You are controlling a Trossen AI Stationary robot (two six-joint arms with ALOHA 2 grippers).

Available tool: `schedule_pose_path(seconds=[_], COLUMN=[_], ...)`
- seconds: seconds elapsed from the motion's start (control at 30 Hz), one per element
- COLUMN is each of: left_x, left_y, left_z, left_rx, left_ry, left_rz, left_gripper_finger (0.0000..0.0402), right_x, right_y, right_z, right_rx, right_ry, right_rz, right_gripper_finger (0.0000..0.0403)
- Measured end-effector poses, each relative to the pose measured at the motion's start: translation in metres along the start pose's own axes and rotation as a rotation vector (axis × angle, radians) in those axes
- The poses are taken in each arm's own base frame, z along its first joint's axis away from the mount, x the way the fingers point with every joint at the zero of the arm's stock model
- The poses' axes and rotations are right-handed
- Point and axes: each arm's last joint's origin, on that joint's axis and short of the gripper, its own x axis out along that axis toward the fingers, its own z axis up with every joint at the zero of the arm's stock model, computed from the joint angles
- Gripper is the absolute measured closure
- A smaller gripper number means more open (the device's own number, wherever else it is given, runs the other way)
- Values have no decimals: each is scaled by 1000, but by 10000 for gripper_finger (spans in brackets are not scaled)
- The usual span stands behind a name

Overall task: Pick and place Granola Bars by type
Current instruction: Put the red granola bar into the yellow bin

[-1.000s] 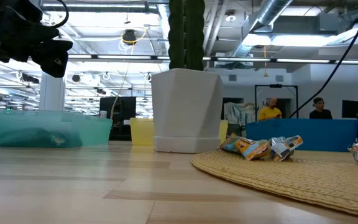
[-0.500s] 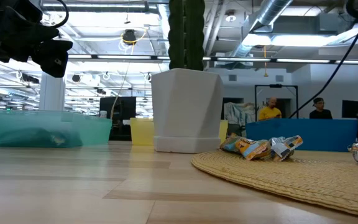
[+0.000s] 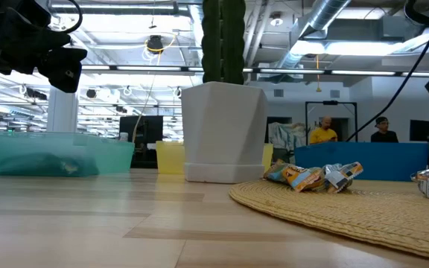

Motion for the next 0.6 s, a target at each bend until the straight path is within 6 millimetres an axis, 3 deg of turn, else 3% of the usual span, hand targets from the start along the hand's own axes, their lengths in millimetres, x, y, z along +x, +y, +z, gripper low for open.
schedule_pose_path(seconds=[0.3, 0.6], left_x=[0, 0], left_y=[0, 0], left_z=[0, 0], left_rx=[0, 0], left_ry=[0, 0], left_rz=[0, 0], left_gripper_finger=[257, 257], right_x=[-4, -41], right_y=[0, -3], right_z=[0, 0], right_rx=[-2, -39], right_ry=[-8, -130], right_rz=[15, 165], right_gripper_finger=[367, 399])
